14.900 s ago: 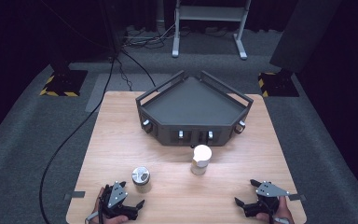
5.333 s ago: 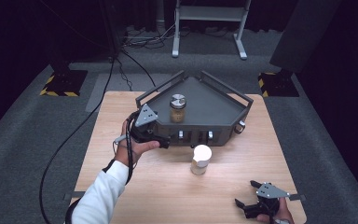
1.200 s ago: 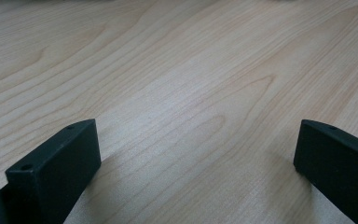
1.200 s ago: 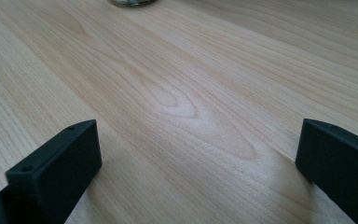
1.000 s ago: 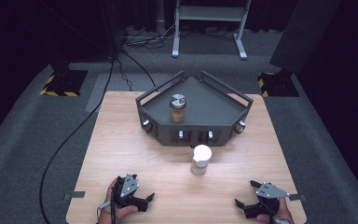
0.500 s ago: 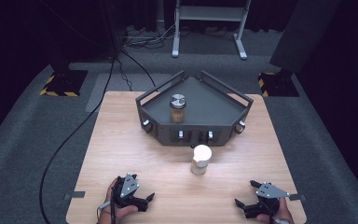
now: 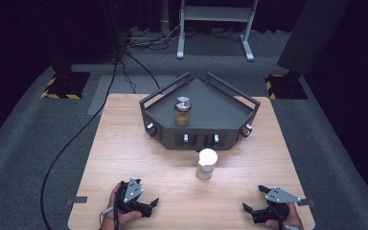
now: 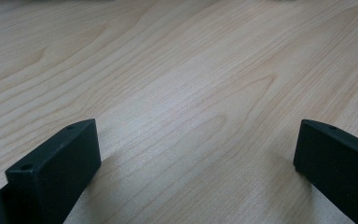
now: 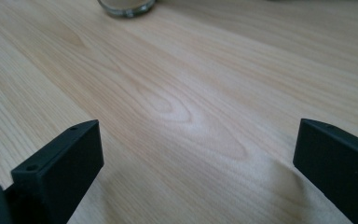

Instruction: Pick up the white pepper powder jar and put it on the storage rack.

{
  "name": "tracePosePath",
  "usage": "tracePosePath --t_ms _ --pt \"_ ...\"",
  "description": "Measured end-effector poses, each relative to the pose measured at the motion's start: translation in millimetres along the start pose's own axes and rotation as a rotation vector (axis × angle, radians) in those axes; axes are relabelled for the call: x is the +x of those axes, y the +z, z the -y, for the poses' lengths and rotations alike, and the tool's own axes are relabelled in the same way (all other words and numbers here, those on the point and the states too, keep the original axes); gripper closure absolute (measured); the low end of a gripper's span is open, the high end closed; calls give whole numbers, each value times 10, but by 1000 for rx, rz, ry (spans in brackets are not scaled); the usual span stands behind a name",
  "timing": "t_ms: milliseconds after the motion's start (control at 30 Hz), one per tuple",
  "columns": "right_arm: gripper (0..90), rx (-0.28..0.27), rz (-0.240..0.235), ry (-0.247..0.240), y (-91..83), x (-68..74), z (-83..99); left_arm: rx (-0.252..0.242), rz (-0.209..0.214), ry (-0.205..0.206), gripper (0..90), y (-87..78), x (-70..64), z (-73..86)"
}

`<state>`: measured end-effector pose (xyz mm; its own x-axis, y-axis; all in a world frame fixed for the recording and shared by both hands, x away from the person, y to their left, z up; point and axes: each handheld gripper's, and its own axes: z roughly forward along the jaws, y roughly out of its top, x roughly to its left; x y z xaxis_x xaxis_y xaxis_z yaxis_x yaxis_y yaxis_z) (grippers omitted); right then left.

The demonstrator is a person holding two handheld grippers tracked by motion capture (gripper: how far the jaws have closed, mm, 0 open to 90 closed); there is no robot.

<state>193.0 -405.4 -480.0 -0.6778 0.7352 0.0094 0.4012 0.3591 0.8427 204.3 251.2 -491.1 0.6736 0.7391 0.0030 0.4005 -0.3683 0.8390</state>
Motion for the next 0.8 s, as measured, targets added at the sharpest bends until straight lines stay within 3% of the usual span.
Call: tracePosePath --t_ms 300,400,600,800 --pt "14 -57 -65 -12 19 38 -193 0 0 0 4 0 -1 1" --pt "15 -85 -106 23 46 4 -229 0 0 0 5 0 -1 1" --pt "18 -125 -135 41 79 -12 -328 0 0 0 5 0 -1 1" --pt "18 -124 -141 28 155 16 -444 -1 -1 0 5 0 -1 1"
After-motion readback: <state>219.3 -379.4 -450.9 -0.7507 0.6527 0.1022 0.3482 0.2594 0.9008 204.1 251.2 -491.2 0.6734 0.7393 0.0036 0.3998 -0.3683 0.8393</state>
